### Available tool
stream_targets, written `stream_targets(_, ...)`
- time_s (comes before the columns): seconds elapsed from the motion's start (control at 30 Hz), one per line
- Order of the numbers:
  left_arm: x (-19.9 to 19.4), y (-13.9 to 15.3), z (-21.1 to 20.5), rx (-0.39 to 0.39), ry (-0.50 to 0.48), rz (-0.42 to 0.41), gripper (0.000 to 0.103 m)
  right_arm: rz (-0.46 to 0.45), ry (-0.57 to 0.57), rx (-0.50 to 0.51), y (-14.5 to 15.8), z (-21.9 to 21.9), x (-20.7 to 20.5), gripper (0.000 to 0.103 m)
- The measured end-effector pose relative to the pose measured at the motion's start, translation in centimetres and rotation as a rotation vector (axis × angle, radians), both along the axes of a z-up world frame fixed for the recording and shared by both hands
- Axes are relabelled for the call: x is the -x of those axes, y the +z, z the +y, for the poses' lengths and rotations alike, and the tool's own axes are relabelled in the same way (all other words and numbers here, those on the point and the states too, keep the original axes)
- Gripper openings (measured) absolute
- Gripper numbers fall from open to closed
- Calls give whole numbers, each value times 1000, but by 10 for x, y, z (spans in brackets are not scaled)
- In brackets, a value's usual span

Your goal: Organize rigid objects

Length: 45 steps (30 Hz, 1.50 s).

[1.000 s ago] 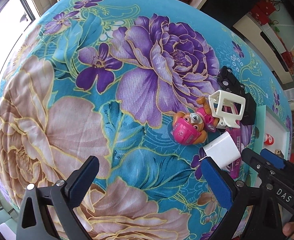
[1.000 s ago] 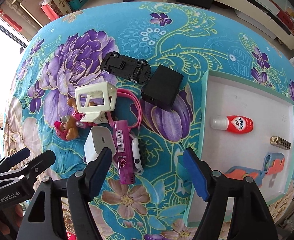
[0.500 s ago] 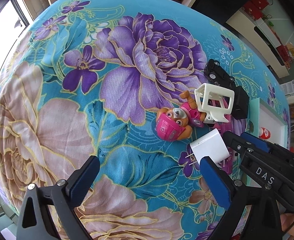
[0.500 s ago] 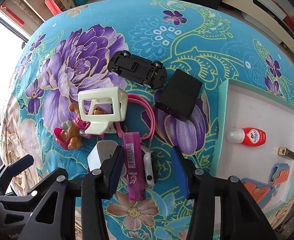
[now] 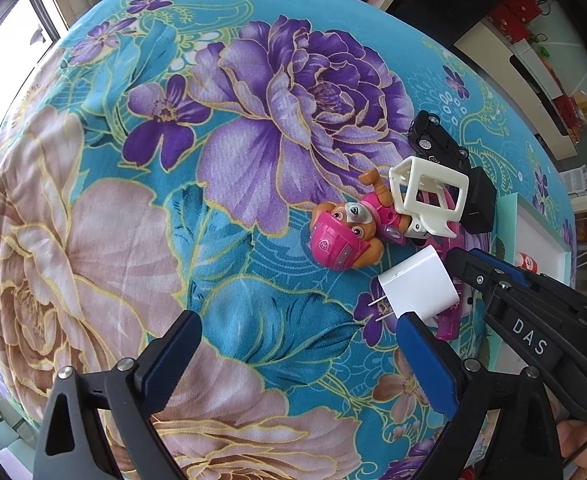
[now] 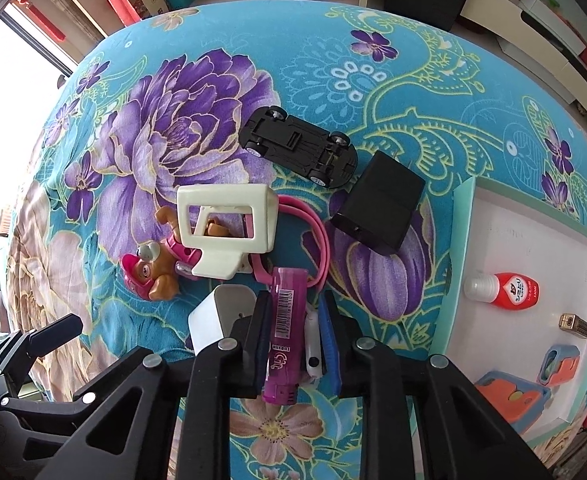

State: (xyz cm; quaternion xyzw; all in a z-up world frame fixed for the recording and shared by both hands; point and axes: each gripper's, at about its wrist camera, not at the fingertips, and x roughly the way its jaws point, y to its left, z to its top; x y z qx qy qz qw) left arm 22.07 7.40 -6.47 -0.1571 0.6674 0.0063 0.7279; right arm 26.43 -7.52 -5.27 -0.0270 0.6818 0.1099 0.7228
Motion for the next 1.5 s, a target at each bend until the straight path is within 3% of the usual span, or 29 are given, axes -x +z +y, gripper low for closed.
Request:
stream_targets(0.5,9,9,6,15,17,3,99,-9,13,-22,-10,5,-6,18)
stream_targets(0.6,12,13,1,18,14,0,99,-9,19,-33,-1,-1,2,16)
stream_targets(0.63,12,14,-1,20,13,-2,99,-13,18,-40,2,-3,3,11)
stream_targets(0.93,15,18,-22,63,0,-13,94,-14,-9,-61,21,-27,12,7)
stream_targets(1.0,13,18,-26,82,10,-21,94,-14,-11,-48,22,-35,13,2)
stream_targets(1.4,-2,-4,-35,200,139,-3,85,11,-41,-50,23,-67,25,2)
stream_targets(1.5,-5,-9,-39,213,148,9,79,11,-45,-47,25,-71,25,2)
